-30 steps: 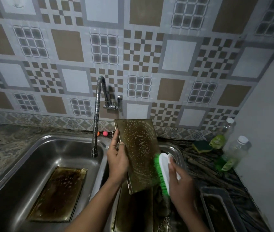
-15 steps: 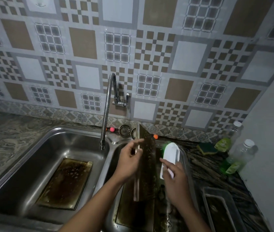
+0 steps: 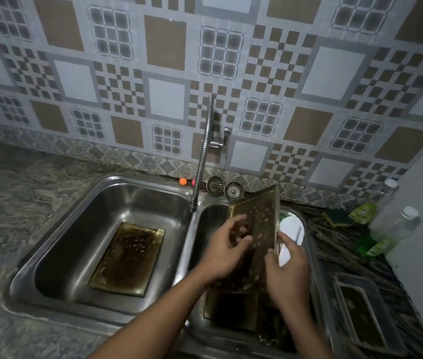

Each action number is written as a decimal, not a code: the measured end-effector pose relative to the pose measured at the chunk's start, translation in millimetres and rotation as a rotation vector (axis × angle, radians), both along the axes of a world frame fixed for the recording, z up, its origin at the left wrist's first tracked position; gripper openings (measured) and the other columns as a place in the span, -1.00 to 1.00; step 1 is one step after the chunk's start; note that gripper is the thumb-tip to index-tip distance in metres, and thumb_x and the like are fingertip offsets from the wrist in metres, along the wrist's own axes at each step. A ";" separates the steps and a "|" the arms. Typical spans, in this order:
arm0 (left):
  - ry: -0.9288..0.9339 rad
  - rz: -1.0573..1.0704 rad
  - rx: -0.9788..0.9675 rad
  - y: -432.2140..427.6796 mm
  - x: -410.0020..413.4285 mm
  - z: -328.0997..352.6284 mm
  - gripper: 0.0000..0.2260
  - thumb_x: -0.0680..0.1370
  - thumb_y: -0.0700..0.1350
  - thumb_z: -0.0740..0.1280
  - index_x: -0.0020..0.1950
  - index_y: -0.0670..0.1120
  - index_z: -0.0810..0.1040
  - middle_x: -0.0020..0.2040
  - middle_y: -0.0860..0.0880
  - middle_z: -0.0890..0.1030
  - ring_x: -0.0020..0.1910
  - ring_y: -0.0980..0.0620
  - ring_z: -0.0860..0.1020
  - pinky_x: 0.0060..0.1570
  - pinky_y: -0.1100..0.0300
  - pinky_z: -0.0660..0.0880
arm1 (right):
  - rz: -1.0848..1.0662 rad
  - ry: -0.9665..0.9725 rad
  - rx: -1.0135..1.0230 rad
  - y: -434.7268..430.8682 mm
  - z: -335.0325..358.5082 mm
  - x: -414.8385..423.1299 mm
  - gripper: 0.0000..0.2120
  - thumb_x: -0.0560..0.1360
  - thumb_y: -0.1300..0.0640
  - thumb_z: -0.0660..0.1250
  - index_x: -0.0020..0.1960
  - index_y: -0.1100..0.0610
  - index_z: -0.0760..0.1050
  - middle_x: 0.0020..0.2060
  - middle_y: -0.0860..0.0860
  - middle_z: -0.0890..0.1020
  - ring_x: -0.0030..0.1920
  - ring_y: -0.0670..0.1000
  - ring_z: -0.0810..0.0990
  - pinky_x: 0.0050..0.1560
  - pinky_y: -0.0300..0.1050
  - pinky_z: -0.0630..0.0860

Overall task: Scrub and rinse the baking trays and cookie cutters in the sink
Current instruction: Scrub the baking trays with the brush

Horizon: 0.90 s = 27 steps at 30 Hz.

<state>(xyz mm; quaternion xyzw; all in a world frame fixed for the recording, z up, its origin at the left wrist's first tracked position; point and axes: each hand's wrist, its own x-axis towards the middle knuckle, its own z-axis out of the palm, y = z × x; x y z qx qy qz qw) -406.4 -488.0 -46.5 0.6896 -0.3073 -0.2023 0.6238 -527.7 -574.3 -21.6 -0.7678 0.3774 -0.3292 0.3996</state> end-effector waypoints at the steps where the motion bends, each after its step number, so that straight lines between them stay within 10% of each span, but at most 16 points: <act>1: -0.096 0.057 0.097 16.2 11.4 -14.4 -0.66 0.50 -0.09 0.42 0.26 0.07 0.52 0.10 0.01 0.59 0.05 0.11 0.56 0.18 0.09 0.52 | -0.016 -0.017 0.037 5.9 0.2 6.2 -0.62 0.47 0.29 0.36 0.26 0.08 0.54 0.19 0.06 0.55 0.13 -0.07 0.50 0.11 -0.27 0.33; 11: 0.135 0.095 0.507 182.2 152.5 -66.6 -0.72 0.53 -0.22 0.35 0.21 0.03 0.59 -0.02 0.06 0.69 0.00 0.08 0.63 0.12 0.08 0.56 | -0.014 -0.030 0.414 129.2 -56.8 108.8 -0.72 0.52 0.24 0.35 0.19 0.03 0.59 0.05 -0.05 0.64 0.06 -0.07 0.61 0.12 -0.06 0.56; 17: 0.130 0.102 0.623 243.2 210.9 -87.4 -0.75 0.52 -0.15 0.41 0.19 0.02 0.56 -0.03 0.13 0.56 -0.08 0.21 0.54 -0.19 0.34 0.45 | 0.117 0.209 0.255 174.6 -96.2 175.9 -0.78 0.46 0.27 0.38 0.07 0.08 0.60 -0.07 -0.04 0.62 -0.01 -0.05 0.59 -0.01 -0.27 0.44; 27: -0.041 0.197 0.886 255.9 255.6 -175.9 -0.84 0.53 -0.13 0.33 0.05 0.07 0.63 -0.09 0.09 0.65 -0.13 0.12 0.60 -0.13 0.22 0.56 | 0.010 0.693 0.335 181.8 -174.8 245.2 -0.74 0.58 0.06 0.15 0.16 -0.06 0.56 0.23 0.11 0.34 0.09 0.20 0.50 0.24 0.11 0.35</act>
